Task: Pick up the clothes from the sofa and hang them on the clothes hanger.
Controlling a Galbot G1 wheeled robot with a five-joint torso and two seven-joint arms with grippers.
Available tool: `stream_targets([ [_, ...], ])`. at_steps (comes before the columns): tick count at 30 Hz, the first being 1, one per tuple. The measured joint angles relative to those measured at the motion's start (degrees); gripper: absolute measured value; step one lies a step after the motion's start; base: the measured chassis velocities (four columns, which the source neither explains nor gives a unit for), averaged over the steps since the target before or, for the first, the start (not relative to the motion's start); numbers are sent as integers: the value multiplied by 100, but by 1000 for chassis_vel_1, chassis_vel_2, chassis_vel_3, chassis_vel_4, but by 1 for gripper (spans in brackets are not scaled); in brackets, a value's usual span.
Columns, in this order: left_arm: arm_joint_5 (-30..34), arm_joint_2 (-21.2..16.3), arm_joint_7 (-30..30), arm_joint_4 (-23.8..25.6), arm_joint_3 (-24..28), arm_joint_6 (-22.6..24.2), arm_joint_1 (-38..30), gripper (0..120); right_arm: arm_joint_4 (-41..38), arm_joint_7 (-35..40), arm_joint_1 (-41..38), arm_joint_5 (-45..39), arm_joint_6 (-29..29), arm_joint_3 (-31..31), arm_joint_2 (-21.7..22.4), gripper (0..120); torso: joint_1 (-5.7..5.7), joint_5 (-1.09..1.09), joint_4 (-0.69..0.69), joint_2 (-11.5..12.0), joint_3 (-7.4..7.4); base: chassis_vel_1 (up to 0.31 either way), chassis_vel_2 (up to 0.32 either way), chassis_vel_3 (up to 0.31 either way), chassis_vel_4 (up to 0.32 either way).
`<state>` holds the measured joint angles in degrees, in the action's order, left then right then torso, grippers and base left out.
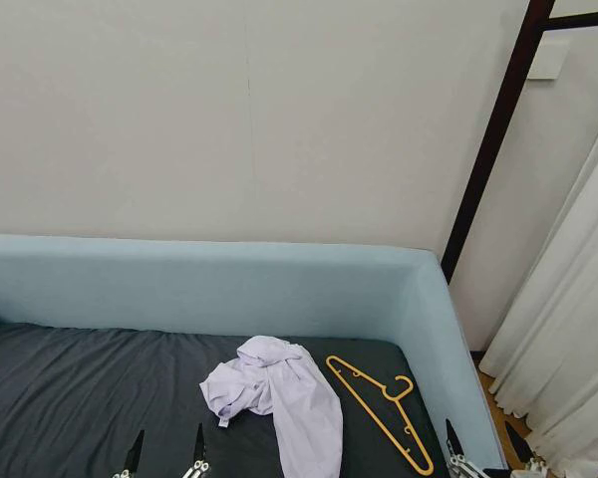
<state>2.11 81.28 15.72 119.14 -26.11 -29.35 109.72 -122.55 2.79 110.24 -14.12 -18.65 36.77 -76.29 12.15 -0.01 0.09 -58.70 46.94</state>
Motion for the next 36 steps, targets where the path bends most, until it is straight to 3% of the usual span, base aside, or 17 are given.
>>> stream_targets([
  [5,20,2,15,-35,-57,-22,-5,100,0,15,-65,-255,176,-57,224,100,0,0,0,0,0,0,0,0,0],
  [15,5,121,16,-204,37,-28,-125,100,-171,240,-412,-2146,1209,-158,1207,100,0,1,1,0,0,0,0,0,0],
  [20,30,-3,-5,-381,215,21,-313,100,71,422,-1182,-3059,2051,-201,1971,100,0,1,-4,0,1,0,0,0,0],
  [21,31,-40,-11,-416,253,32,-361,100,143,432,-1338,-3157,2177,-229,2081,100,0,0,5,0,0,0,0,0,0],
  [23,34,-48,-15,-448,276,34,-371,100,238,447,-1552,-3235,2305,-311,2194,100,0,-1,4,0,0,0,0,0,0],
  [26,39,-14,-21,-479,303,36,-356,100,602,502,-2363,-3517,2669,-834,2496,100,0,0,-4,0,1,0,0,0,0],
  [29,38,3,-21,-479,306,36,-342,100,802,511,-2704,-3598,2803,-1154,2585,100,0,1,-3,0,1,0,0,0,0],
  [32,31,24,-23,-439,318,44,-285,100,1317,544,-3659,-3951,3126,-2043,2722,100,0,0,1,0,1,0,0,0,0],
  [36,12,30,-27,-396,288,45,-203,100,1919,539,-4600,-4196,3376,-2787,2742,100,0,0,-1,1,1,0,0,0,0],
])
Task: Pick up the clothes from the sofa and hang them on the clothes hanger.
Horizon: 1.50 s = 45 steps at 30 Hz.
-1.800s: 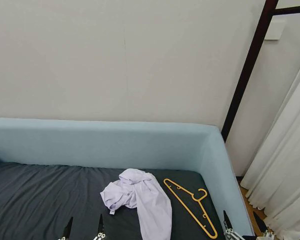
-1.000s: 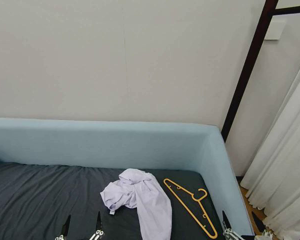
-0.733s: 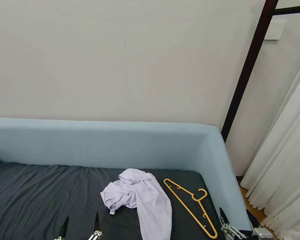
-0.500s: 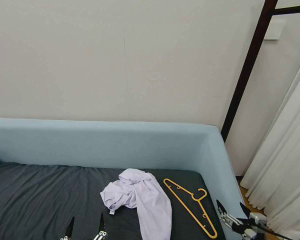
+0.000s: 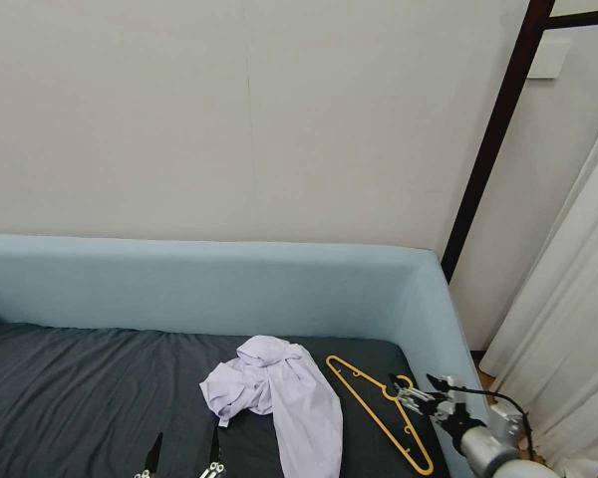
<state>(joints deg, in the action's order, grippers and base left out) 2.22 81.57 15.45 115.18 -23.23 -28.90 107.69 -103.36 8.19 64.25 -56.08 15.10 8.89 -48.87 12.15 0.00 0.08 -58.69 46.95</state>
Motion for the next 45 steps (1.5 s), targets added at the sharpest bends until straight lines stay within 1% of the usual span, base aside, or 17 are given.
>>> stream_targets([
  [1,0,0,0,0,0,0,0,100,0,0,0,0,0,0,0,100,0,0,0,0,0,0,0,0,0],
  [5,-43,60,-1,21,-23,-3,114,100,1039,-130,-1162,-94,255,-1029,-267,100,0,0,3,0,0,0,0,0,0],
  [6,-43,60,-1,21,-23,-3,114,100,1039,-130,-1162,-94,255,-1029,-267,100,0,0,3,0,0,0,0,0,0],
  [10,-110,121,-6,37,-28,-22,234,100,2046,-292,-2168,28,322,-1819,-747,100,0,0,-1,0,0,0,0,0,0],
  [11,-110,121,-6,37,-28,-22,234,100,2046,-292,-2168,28,322,-1819,-747,100,0,0,-1,0,0,0,0,0,0],
  [13,-119,146,0,66,-74,-40,315,100,2649,-368,-2605,161,296,-2108,-1061,100,0,-3,-1,0,0,0,0,0,0],
  [16,-113,162,-2,97,-130,-50,392,100,3198,-450,-2929,235,271,-2331,-1435,100,0,0,1,0,0,0,0,0,0],
  [17,-113,162,-2,97,-130,-50,392,100,3198,-450,-2929,235,271,-2331,-1435,100,0,0,1,0,0,0,0,0,0],
  [21,-111,210,0,109,-188,-78,454,100,3880,-559,-3149,447,246,-2471,-1933,100,0,0,-1,0,-1,0,0,0,0],
  [22,-111,210,0,109,-188,-78,454,100,3880,-559,-3149,447,246,-2471,-1933,100,0,0,-1,0,-1,0,0,0,0],
  [25,-110,262,7,110,-195,-84,506,100,4479,-629,-3275,609,185,-2395,-2423,100,0,0,2,0,0,0,0,0,0],
  [26,-110,262,7,110,-195,-84,506,100,4479,-629,-3275,609,185,-2395,-2423,100,0,0,2,0,0,0,0,0,0],
  [31,-104,298,17,115,-267,-99,577,100,5284,-825,-3537,838,43,-2314,-3018,100,0,-1,-1,-1,-1,0,0,0,0],
  [37,-66,332,37,123,-336,-128,598,100,5731,-885,-3647,961,-89,-2261,-3178,100,0,-1,1,-1,-1,0,0,0,0],
  [41,-19,343,44,125,-357,-139,605,100,5879,-895,-3706,902,-111,-2232,-3211,86,0,-1,1,-1,-1,0,0,0,0],
  [42,-19,343,44,125,-357,-139,605,100,5879,-895,-3706,902,-111,-2232,-3211,86,0,-1,1,-1,-1,0,0,0,0],
  [45,7,332,53,114,-373,-141,580,100,5883,-922,-3710,882,-111,-2270,-3225,73,0,0,1,-1,-1,0,0,0,0],
])
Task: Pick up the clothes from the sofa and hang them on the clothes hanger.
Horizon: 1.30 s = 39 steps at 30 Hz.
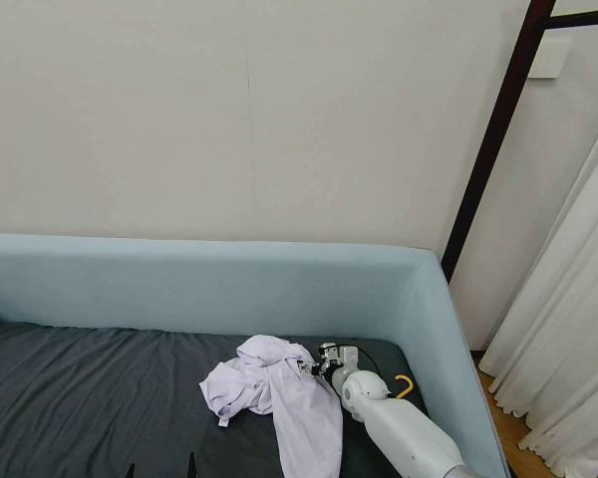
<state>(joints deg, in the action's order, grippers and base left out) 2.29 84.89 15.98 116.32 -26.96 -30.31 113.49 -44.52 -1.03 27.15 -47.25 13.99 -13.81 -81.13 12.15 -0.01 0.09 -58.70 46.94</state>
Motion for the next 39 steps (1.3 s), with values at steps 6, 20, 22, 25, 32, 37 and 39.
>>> stream_targets([
  [6,9,-12,62,9,-36,-2,10,100,33,-8,36,72,-5,-94,-43,48,0,0,0,0,0,0,0,0,0],
  [20,66,-2,66,41,-21,-24,-11,99,16,28,47,74,-43,-128,6,1,-1,0,0,0,0,0,0,0,0],
  [22,68,12,66,29,-3,-24,-25,99,0,26,51,115,-83,-167,53,0,-1,0,0,0,0,0,0,0,0],
  [25,69,21,66,22,0,-23,-27,99,-83,25,67,107,-94,-195,112,0,-1,1,0,0,0,0,0,0,0],
  [32,70,22,67,-10,16,-11,-72,99,-1076,244,87,-280,-32,-339,538,0,0,1,0,0,0,0,0,0,0],
  [37,72,27,68,-13,51,3,-121,99,-2144,417,38,-589,53,-461,1005,0,-1,1,1,0,0,0,0,0,0],
  [39,73,28,67,-13,79,7,-137,99,-2806,550,-31,-848,156,-485,1253,0,-1,1,0,0,0,0,0,0,0],
])
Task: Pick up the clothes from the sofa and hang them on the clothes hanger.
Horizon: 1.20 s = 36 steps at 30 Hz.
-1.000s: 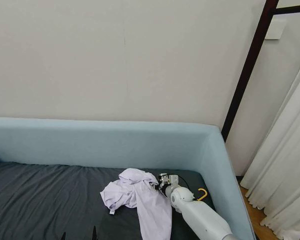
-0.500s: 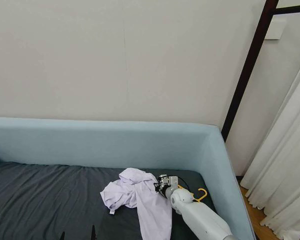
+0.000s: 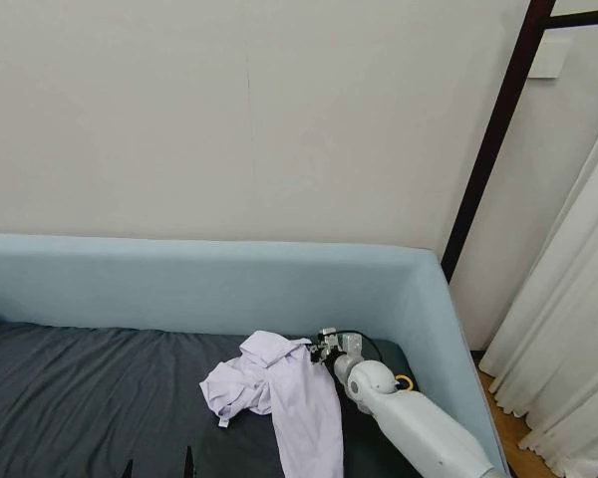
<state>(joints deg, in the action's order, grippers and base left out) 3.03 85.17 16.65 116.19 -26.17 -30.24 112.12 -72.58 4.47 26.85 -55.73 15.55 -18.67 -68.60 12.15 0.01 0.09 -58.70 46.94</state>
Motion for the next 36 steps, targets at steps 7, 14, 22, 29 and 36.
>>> stream_targets([
  [7,2,-6,0,3,26,3,-32,99,-1214,367,-334,-553,232,83,309,0,0,0,1,0,0,0,0,0,0],
  [14,39,-24,1,35,35,3,-75,99,-2130,816,-1390,-1386,458,-67,496,0,0,-2,0,0,-1,0,0,0,0],
  [22,131,-9,17,53,25,3,-166,99,-2226,1163,-2607,-2244,545,-438,274,0,0,-2,0,0,0,0,0,0,0],
  [29,209,49,38,52,-12,-2,-225,99,-1598,1178,-3448,-2482,535,-693,-124,0,0,-2,1,0,0,0,0,0,0],
  [36,281,119,57,29,-93,-33,-236,99,-789,1155,-4190,-2571,477,-829,-1125,0,0,-4,-2,0,0,0,0,0,0],
])
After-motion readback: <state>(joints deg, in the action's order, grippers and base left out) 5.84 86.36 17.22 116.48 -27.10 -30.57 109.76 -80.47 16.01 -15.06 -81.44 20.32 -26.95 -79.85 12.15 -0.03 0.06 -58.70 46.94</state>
